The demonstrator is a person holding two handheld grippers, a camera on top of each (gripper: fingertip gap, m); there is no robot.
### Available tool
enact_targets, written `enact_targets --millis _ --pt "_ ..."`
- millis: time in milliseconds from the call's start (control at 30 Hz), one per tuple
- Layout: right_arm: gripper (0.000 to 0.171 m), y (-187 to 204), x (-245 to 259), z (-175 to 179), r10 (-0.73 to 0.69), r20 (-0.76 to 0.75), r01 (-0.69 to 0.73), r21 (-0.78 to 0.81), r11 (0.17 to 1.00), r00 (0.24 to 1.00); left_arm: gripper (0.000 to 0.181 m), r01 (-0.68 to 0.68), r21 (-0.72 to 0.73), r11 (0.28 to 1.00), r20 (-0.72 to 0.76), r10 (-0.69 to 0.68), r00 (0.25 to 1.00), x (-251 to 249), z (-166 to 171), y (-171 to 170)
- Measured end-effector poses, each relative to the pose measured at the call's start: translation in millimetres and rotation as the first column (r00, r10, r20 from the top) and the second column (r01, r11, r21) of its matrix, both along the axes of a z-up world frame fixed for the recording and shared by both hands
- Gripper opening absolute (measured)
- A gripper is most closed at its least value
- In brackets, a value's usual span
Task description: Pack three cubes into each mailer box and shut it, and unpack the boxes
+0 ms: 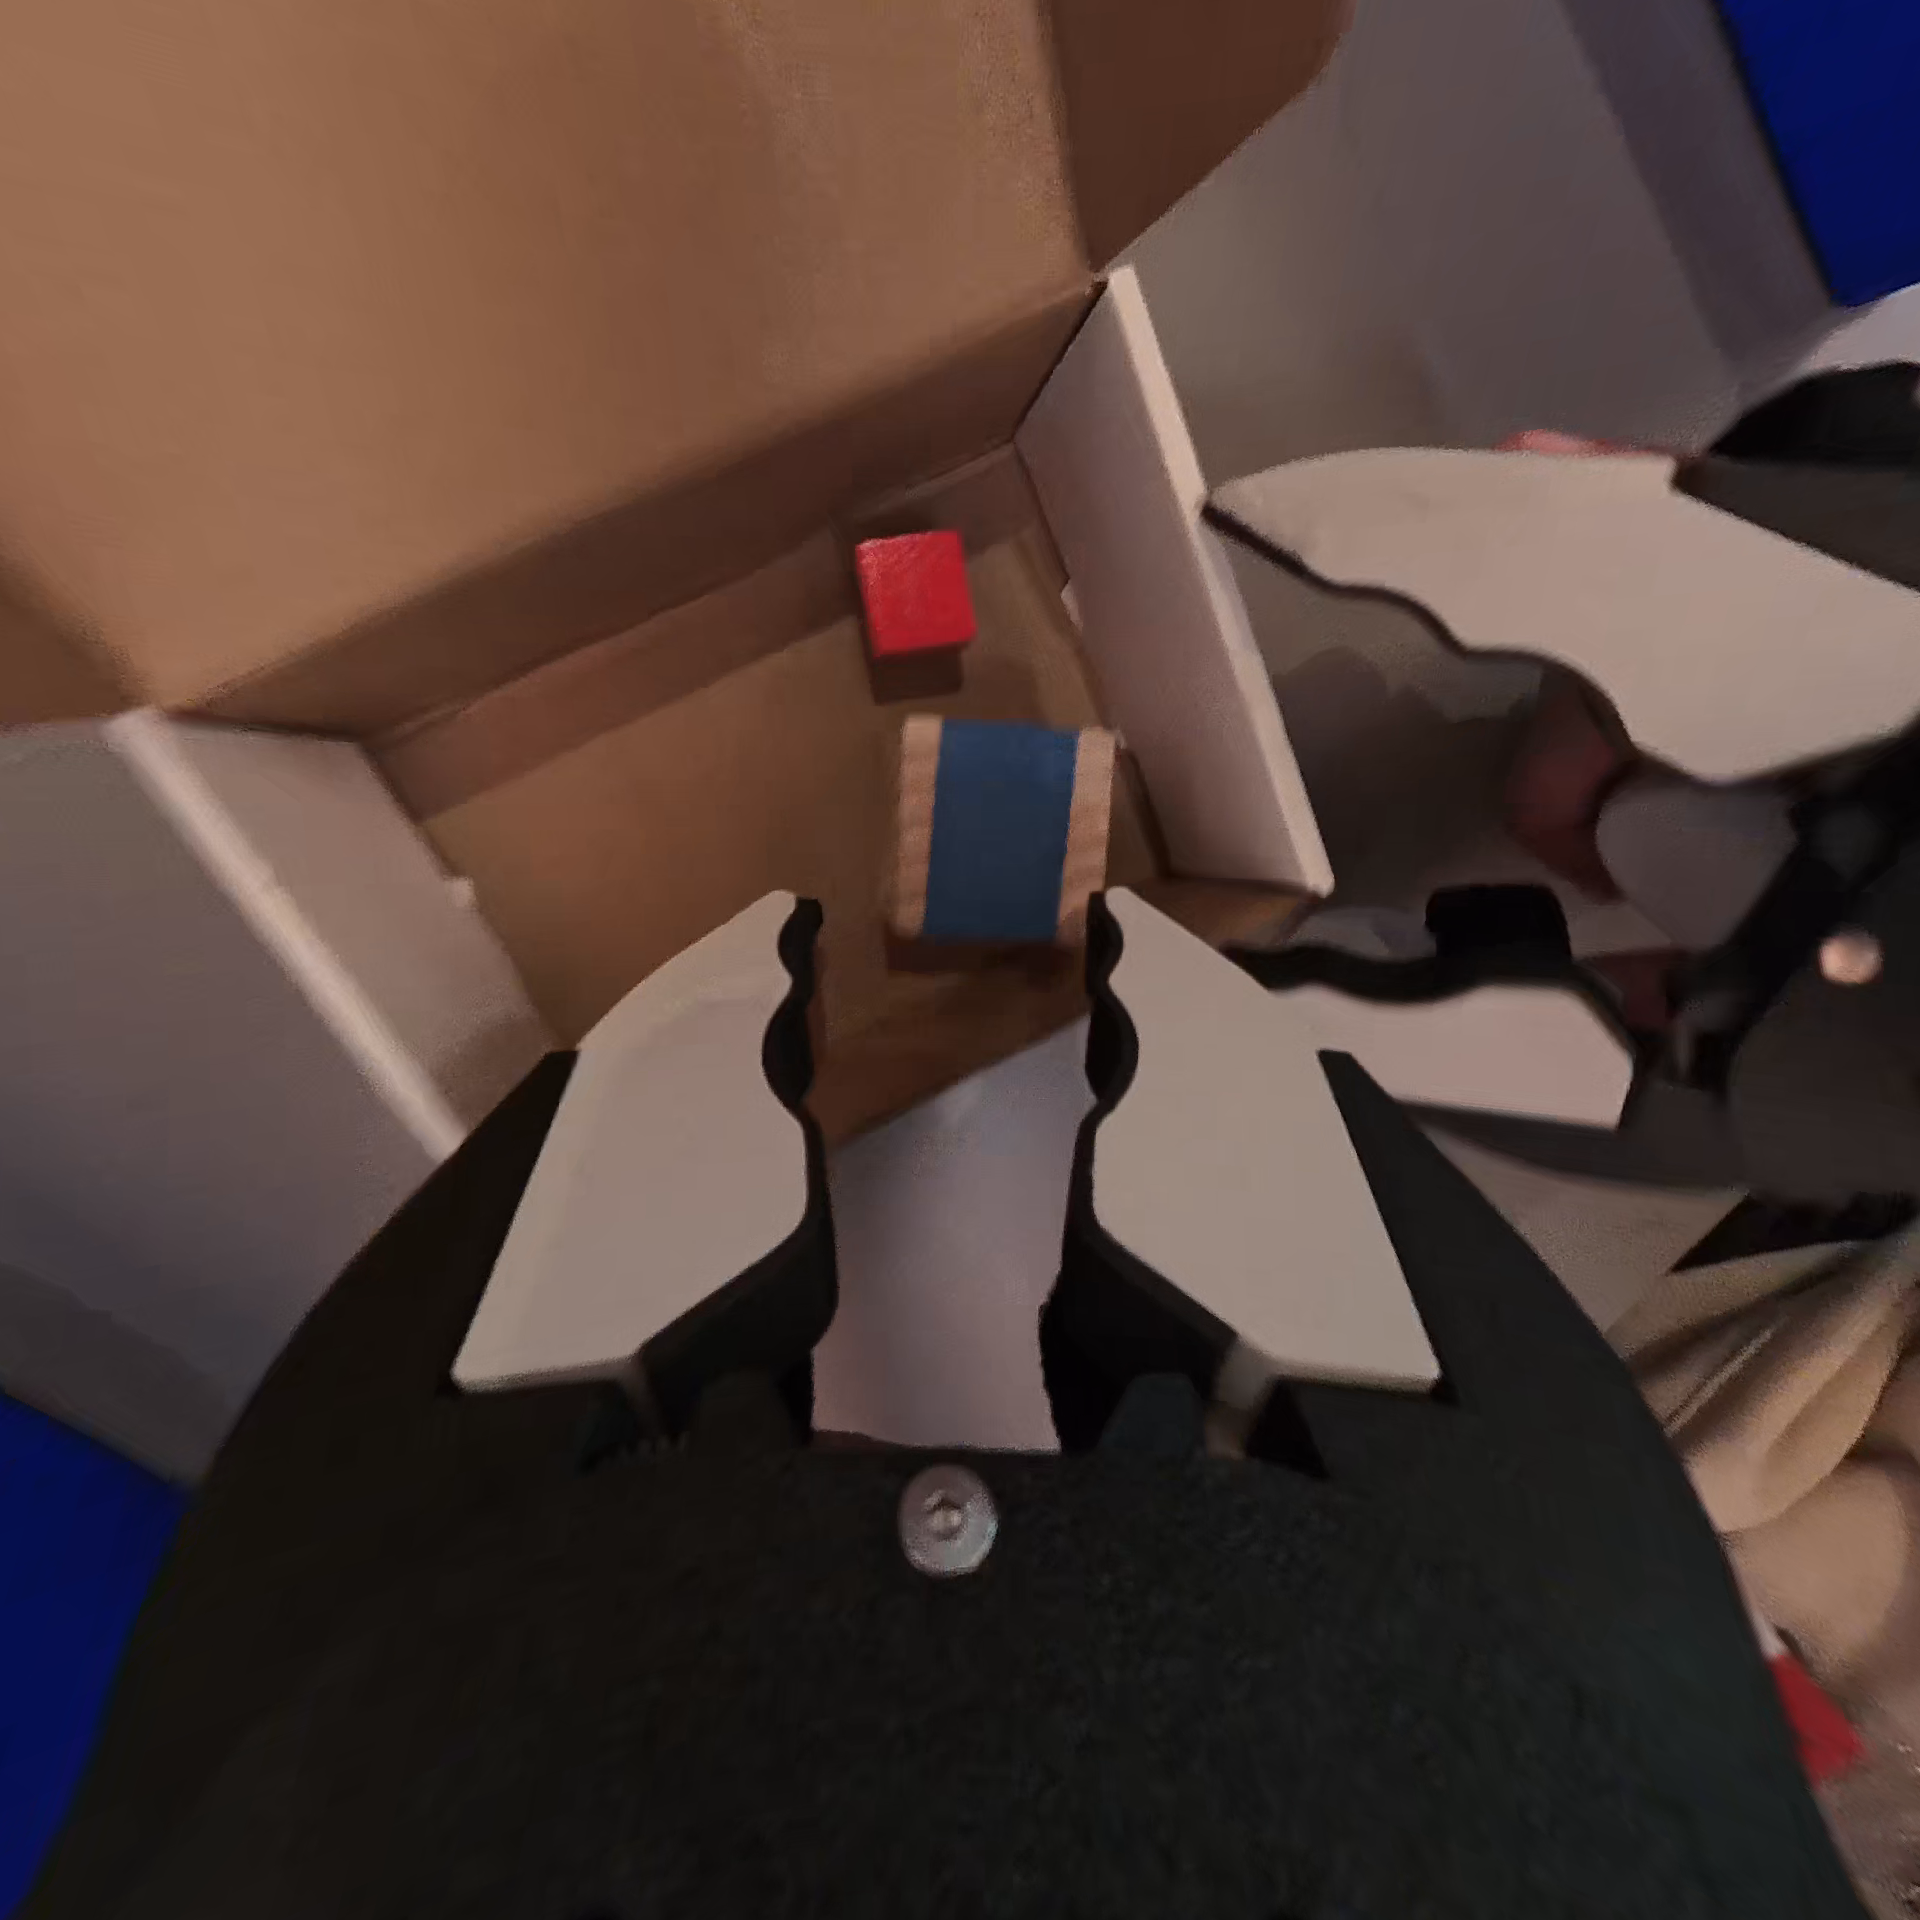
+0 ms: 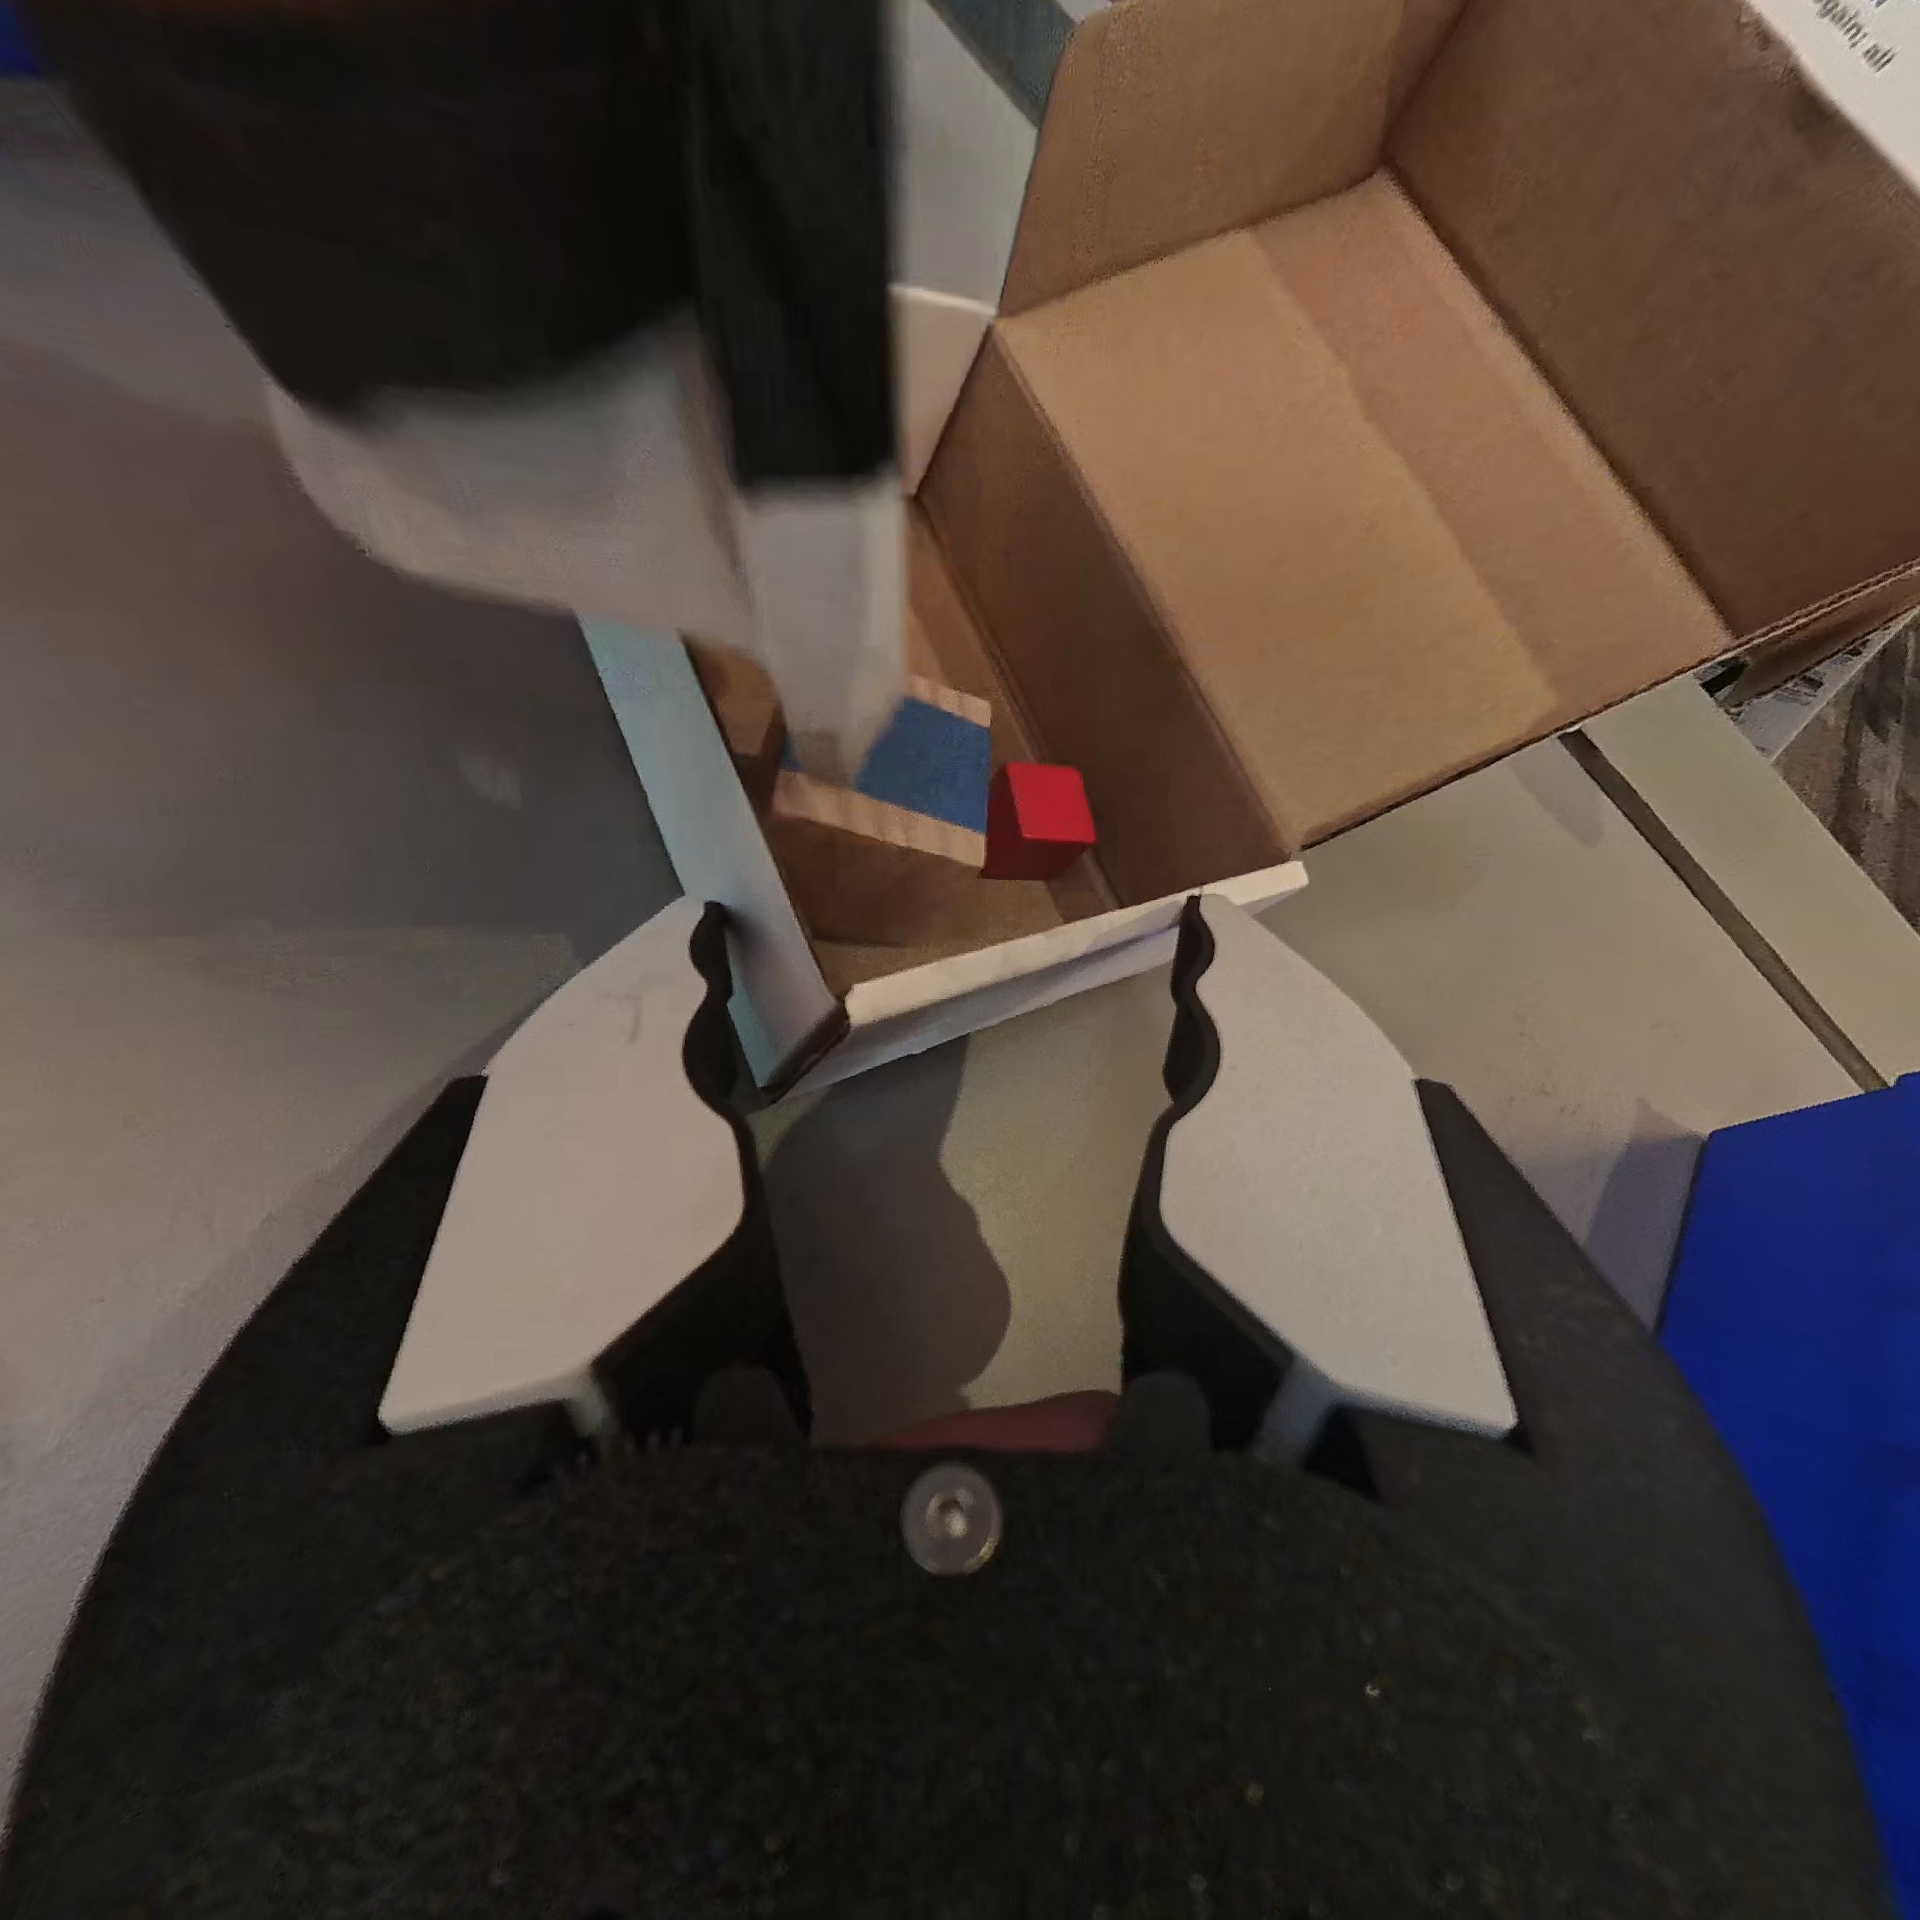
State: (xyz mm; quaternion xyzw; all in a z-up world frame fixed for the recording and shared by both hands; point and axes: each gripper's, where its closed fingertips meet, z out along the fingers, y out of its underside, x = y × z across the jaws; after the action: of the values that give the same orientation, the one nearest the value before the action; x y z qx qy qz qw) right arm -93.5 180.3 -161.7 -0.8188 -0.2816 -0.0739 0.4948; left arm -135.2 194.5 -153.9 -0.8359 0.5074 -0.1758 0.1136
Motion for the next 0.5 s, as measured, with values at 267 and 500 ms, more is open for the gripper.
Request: enact_targets --millis 267,500 --pt "0.082 1 -1 0 0.0 0.004 0.0 0.003 1.0 1.0 0.049 -0.07 0.272 0.96 0.206 0.013 0.978 -145 91 21" --pt "0.081 1 0 0 0.006 -0.003 -0.006 0.0 1.0 1.0 0.039 0.022 0.361 0.932 0.172 -0.09 0.981 -237 69 59"
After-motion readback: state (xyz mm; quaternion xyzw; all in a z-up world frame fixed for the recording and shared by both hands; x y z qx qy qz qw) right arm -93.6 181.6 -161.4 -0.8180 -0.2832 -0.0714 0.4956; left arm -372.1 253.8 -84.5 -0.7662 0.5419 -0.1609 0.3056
